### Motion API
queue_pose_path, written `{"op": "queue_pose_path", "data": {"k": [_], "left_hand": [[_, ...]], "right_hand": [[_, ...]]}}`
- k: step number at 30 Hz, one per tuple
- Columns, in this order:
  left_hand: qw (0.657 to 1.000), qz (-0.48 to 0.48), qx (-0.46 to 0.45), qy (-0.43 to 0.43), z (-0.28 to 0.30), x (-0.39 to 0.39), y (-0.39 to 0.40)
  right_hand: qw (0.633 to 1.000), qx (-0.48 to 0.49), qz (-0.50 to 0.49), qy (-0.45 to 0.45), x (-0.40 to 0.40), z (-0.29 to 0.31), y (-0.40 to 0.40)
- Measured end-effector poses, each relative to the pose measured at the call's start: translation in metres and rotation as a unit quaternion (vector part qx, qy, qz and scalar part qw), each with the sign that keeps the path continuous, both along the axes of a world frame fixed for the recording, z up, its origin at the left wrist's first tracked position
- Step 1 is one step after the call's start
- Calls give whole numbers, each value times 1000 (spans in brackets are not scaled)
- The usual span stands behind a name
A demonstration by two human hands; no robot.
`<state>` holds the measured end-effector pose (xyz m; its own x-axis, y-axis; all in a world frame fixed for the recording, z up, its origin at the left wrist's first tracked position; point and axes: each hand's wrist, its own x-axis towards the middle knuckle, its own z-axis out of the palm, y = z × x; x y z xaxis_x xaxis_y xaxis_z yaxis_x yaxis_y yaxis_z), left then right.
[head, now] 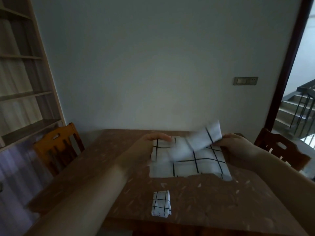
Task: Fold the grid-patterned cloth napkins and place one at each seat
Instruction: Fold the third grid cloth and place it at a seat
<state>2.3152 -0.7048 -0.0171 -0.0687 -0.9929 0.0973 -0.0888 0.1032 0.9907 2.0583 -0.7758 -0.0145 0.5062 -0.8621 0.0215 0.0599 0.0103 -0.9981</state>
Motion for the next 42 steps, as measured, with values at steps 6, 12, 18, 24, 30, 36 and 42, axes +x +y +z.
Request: {"op": "queue_pose_path", "data": {"k": [6,12,18,24,30,36,42], "left_hand": [[996,-22,45,71,8,-1,0],[989,29,126,73,-2,2,0],[990,31,130,55,-7,-1,-13],[995,21,100,10,-4,-2,-12],[991,44,116,55,-1,-11,-15],[986,31,126,101,0,-15,-14],[987,-30,121,105,-2,-18,-10]], "right_hand": [[996,-71,-2,52,0,0,-3],[983,-155,-55,77,1,1,-10],[958,-229,-21,173,-4,4,-10],[947,-222,39,228,-19,8,-8],[921,-284,44,264,-23,16,-1],[930,-292,-66,212,-21,12,1],[948,-259,-159,95,-18,13,5]]}}
